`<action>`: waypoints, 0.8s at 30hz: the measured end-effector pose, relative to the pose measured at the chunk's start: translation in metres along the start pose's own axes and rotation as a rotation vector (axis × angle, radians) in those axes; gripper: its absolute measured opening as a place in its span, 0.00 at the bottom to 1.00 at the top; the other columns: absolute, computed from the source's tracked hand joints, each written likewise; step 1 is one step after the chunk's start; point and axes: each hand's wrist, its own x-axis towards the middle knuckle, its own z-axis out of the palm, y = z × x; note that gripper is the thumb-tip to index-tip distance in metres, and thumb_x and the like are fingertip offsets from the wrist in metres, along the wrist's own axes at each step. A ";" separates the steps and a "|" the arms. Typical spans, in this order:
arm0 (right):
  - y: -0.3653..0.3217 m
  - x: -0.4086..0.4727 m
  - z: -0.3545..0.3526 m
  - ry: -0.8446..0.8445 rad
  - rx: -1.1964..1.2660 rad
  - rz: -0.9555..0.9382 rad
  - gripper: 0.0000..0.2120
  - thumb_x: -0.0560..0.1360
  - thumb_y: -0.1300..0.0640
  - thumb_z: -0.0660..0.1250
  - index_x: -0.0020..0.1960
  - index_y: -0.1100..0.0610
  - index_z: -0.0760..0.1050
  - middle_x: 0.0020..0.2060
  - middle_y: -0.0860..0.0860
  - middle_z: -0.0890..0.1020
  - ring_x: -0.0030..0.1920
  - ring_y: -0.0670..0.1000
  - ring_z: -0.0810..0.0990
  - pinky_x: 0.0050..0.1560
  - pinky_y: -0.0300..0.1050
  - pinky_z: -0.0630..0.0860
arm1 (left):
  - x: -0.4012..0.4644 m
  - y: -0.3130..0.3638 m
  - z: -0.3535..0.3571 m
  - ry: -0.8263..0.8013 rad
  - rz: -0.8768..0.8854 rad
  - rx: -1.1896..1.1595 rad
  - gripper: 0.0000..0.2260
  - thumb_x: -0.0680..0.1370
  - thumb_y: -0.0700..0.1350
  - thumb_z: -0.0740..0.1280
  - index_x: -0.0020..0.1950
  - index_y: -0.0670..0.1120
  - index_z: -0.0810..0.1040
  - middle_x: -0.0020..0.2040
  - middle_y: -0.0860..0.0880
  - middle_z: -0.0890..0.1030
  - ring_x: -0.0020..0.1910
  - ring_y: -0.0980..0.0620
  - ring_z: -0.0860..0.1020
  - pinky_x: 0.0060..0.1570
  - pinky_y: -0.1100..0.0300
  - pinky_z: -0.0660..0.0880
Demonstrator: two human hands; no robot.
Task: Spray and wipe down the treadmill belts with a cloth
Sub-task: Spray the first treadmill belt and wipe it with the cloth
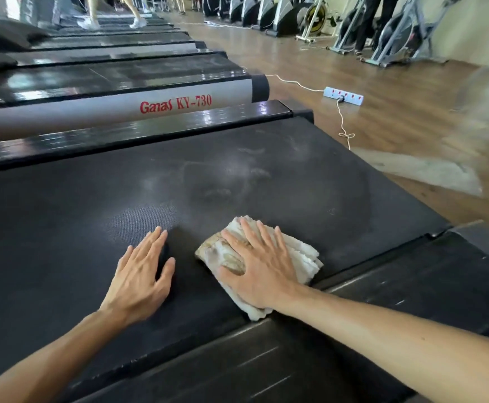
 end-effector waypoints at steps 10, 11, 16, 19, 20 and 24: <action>0.126 0.023 -0.033 0.094 -0.127 0.380 0.34 0.78 0.32 0.46 0.82 0.41 0.56 0.84 0.50 0.50 0.82 0.63 0.48 0.81 0.62 0.42 | 0.009 0.002 0.001 -0.004 -0.048 0.122 0.41 0.73 0.65 0.39 0.84 0.49 0.52 0.84 0.53 0.48 0.81 0.57 0.43 0.80 0.49 0.40; 0.125 0.025 -0.030 0.106 -0.130 0.390 0.32 0.80 0.33 0.49 0.82 0.41 0.56 0.84 0.50 0.51 0.81 0.64 0.49 0.81 0.62 0.43 | 0.010 0.002 0.002 -0.004 -0.048 0.132 0.41 0.73 0.65 0.39 0.84 0.49 0.51 0.84 0.53 0.47 0.81 0.57 0.42 0.80 0.49 0.39; 0.091 0.022 -0.023 0.101 -0.049 0.363 0.31 0.81 0.34 0.50 0.83 0.38 0.50 0.84 0.48 0.47 0.82 0.63 0.46 0.81 0.61 0.44 | 0.011 0.001 0.006 0.021 -0.061 0.142 0.39 0.74 0.63 0.40 0.84 0.50 0.52 0.84 0.54 0.47 0.81 0.59 0.43 0.79 0.50 0.40; 0.032 0.018 -0.005 0.050 0.007 0.216 0.32 0.82 0.36 0.51 0.83 0.38 0.49 0.84 0.49 0.43 0.82 0.62 0.40 0.81 0.61 0.40 | 0.012 0.000 0.005 0.012 -0.069 0.151 0.39 0.74 0.63 0.39 0.84 0.50 0.52 0.83 0.55 0.47 0.81 0.59 0.43 0.79 0.51 0.40; 0.009 0.015 0.002 0.037 0.031 0.154 0.31 0.82 0.36 0.52 0.83 0.38 0.50 0.84 0.49 0.42 0.82 0.62 0.39 0.80 0.62 0.40 | 0.012 0.000 0.006 0.010 -0.066 0.158 0.39 0.74 0.63 0.39 0.84 0.50 0.52 0.83 0.55 0.47 0.81 0.60 0.43 0.79 0.51 0.40; -0.039 0.005 0.018 0.007 0.040 -0.001 0.30 0.81 0.37 0.54 0.81 0.39 0.56 0.84 0.49 0.46 0.82 0.62 0.43 0.80 0.63 0.44 | 0.012 -0.001 0.006 0.009 -0.055 0.163 0.39 0.74 0.63 0.38 0.84 0.50 0.52 0.83 0.56 0.47 0.81 0.61 0.43 0.79 0.51 0.41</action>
